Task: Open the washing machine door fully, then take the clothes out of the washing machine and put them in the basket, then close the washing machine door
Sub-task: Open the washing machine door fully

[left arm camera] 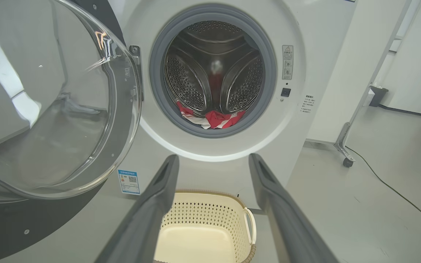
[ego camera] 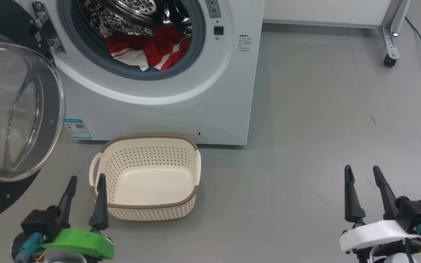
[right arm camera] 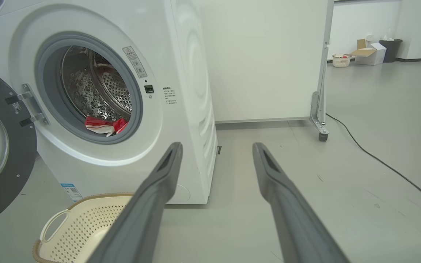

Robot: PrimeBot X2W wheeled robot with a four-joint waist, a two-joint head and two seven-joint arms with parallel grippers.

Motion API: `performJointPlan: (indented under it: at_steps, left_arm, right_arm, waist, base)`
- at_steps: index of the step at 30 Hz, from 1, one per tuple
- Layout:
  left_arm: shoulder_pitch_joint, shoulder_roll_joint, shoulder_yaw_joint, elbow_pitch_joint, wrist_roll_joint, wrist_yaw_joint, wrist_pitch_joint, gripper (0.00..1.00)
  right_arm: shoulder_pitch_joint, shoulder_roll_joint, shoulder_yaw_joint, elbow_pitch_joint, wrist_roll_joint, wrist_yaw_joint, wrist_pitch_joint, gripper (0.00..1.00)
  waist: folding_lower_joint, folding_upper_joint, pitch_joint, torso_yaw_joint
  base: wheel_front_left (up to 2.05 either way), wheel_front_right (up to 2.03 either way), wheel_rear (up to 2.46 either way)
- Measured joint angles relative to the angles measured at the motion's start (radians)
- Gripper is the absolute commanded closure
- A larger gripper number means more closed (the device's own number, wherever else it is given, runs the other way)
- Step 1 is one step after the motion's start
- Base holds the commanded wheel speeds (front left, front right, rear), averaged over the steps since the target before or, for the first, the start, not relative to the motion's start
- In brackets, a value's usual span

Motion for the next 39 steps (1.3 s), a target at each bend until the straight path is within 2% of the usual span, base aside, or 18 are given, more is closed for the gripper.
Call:
performJointPlan:
  at_steps: [11, 39]
  left_arm:
    - [0.021, 0.000, -0.013, -0.017, 0.001, -0.002, 0.000, 0.00]
    - [0.035, 0.001, -0.007, -0.052, 0.004, -0.003, 0.000, 0.00]
  right_arm:
    - [0.003, -0.003, 0.010, 0.006, -0.013, -0.016, 0.000, 0.00]
    - [0.017, 0.006, 0.021, 0.010, -0.013, -0.016, 0.000, 0.00]
  waist:
    - [0.0000, 0.0000, -0.008, -0.001]
    - [0.0000, 0.0000, 0.001, -0.002]
  base:
    - [0.00, 0.00, 0.00]
    - [0.00, 0.00, 0.00]
